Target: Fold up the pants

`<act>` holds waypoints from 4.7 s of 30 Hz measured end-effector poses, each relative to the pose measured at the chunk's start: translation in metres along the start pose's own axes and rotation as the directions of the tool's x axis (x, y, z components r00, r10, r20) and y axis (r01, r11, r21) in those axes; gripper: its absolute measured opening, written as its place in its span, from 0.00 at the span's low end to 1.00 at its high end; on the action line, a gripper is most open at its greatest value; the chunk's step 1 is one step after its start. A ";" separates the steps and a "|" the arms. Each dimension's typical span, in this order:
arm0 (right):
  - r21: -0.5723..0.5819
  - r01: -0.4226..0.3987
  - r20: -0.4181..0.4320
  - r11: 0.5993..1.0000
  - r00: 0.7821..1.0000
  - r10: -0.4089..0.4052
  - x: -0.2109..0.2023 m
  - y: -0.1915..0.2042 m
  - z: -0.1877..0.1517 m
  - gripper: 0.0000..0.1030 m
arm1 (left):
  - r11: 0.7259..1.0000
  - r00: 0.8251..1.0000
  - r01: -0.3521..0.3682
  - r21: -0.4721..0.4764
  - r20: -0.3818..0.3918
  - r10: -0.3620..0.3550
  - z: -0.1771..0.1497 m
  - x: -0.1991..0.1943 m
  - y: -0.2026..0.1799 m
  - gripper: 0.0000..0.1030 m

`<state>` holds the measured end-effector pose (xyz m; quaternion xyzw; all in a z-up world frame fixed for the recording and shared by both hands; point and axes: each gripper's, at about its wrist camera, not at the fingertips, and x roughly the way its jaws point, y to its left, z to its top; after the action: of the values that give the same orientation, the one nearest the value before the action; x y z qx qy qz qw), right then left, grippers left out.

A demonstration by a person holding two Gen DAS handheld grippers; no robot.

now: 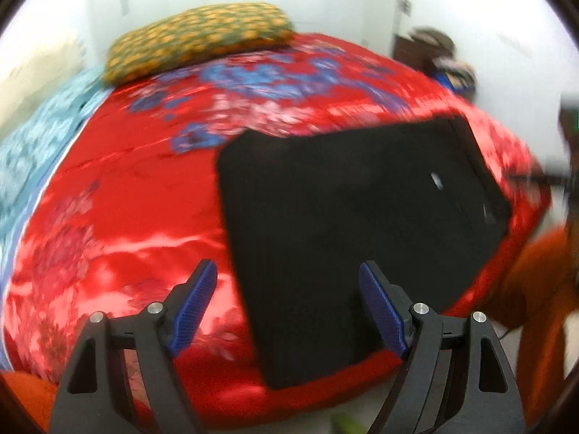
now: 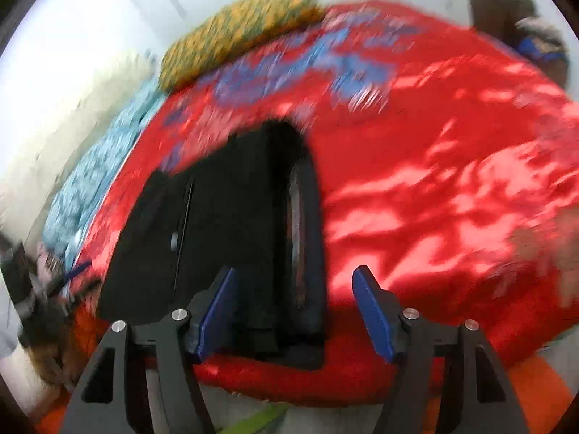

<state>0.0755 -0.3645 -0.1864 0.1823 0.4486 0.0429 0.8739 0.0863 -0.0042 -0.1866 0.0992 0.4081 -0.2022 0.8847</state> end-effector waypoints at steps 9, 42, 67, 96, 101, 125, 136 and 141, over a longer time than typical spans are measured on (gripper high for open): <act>-0.239 -0.203 0.002 0.950 0.978 0.210 0.016 0.094 0.074 0.58 | 0.996 1.000 -0.005 0.093 -0.024 0.008 -0.007 0.014 -0.019 0.87; -0.378 0.059 -0.119 0.924 0.987 -0.111 0.028 0.099 -0.053 0.29 | 0.998 0.992 -0.048 -0.050 -0.118 0.042 -0.009 0.016 -0.009 0.93; -0.377 0.043 -0.121 0.925 0.988 -0.095 0.019 0.097 -0.060 0.32 | 0.992 0.994 -0.039 -0.117 -0.104 0.027 -0.005 0.005 0.015 0.96; 0.125 -0.199 -0.005 0.972 0.980 0.201 0.001 -0.015 -0.025 0.84 | 0.890 0.959 0.131 -0.437 -0.171 -0.226 -0.007 0.042 0.081 0.95; 0.177 -0.285 -0.064 0.942 0.952 0.299 0.025 -0.032 -0.016 0.84 | 0.868 0.937 0.191 -0.458 -0.179 -0.301 0.004 0.061 0.090 0.95; 0.090 -0.510 -0.138 0.855 0.844 0.518 0.038 0.010 -0.002 0.35 | 0.824 0.896 0.370 -0.430 -0.070 -0.439 0.044 0.023 0.063 0.19; -0.035 -0.560 -0.070 0.828 0.828 0.556 0.031 0.049 0.103 0.34 | 0.833 0.908 0.401 -0.381 0.050 -0.415 0.149 0.021 0.091 0.19; -0.074 -0.543 -0.042 0.836 0.840 0.541 0.066 0.054 0.174 0.34 | 0.867 0.933 0.356 -0.349 0.078 -0.352 0.206 0.062 0.108 0.20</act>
<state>0.2583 -0.3475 -0.1259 0.2649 0.3848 0.3088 0.8285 0.3103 0.0053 -0.0991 -0.1408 0.4442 -0.2838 0.8381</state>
